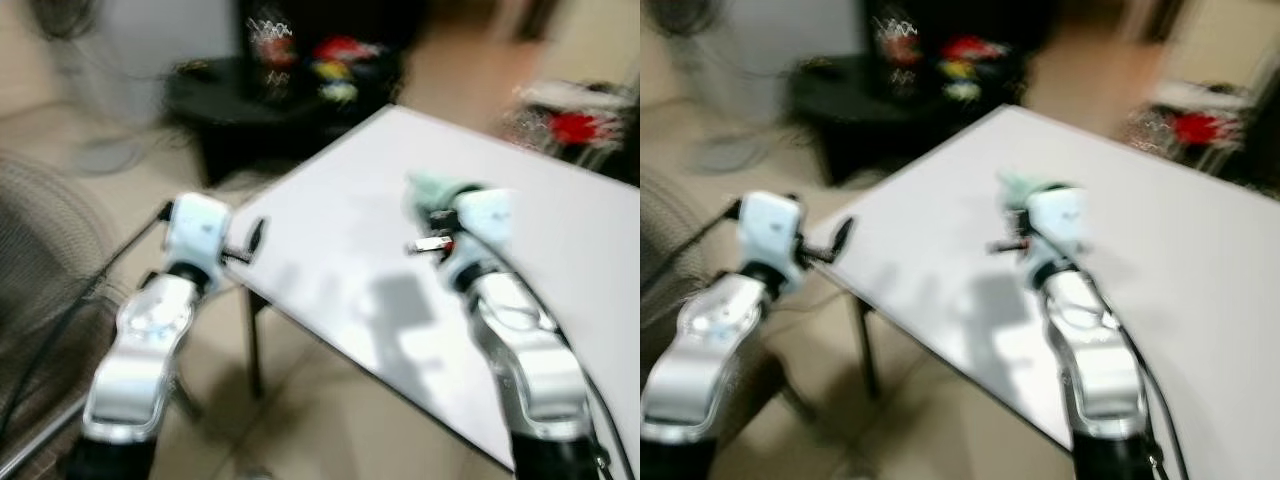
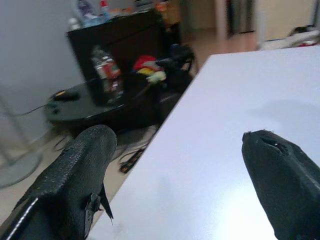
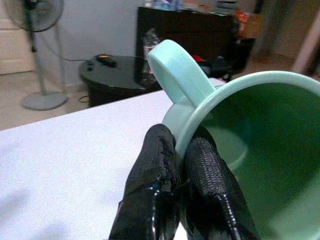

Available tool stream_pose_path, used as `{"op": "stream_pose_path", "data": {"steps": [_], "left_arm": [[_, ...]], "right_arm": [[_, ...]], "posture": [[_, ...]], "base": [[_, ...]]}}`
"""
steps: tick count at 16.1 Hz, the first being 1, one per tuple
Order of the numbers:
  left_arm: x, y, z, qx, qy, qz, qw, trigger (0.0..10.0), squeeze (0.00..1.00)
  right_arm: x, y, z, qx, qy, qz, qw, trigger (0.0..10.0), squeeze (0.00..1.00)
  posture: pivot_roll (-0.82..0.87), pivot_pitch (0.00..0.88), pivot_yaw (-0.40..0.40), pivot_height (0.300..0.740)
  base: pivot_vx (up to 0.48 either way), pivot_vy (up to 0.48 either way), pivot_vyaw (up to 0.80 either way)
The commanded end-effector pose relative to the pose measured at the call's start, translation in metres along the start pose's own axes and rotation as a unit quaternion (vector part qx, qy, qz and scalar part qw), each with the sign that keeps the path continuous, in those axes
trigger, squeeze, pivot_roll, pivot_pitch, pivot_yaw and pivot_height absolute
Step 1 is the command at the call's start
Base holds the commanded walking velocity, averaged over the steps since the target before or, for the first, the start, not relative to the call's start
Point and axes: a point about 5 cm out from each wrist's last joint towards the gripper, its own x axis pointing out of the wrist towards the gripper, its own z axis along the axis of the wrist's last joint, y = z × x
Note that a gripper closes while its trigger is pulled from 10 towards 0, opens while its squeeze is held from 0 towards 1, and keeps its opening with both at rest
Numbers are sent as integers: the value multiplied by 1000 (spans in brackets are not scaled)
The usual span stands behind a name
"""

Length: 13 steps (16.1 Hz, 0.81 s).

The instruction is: Setting the table

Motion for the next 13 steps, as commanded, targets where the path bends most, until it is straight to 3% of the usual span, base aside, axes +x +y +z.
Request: {"op": "stream_pose_path", "data": {"steps": [1,3,5,7,9,13], "left_arm": [[3,-5,7,-1,-14,-14,1000,10000,0],[3,-5,7,7,-14,-22,1000,10000,0],[2,-8,5,29,-8,-58,998,10000,0],[0,-10,2,60,3,-110,992,10000,0],[-1,-14,6,70,3,-163,984,10000,0],[-1,-26,10,86,10,-269,959,10000,0]], "right_arm": [[-1,-10,5,-11,-6,-18,1000,10000,0],[1,-11,7,-34,6,-1,999,10000,0],[6,-12,8,-109,33,67,991,10000,0],[12,-21,10,-151,74,152,974,10000,0],[22,-36,13,-216,102,204,949,10000,0],[41,-51,17,-284,144,289,903,10000,0]], "posture": [[54,0,-6,740],[56,0,-11,740],[58,0,-6,740],[55,0,1,740],[58,0,6,740],[48,0,10,740]], "base": [[334,0,-800],[319,0,-225],[0,0,0],[0,0,0],[0,0,0],[0,0,0]]}}
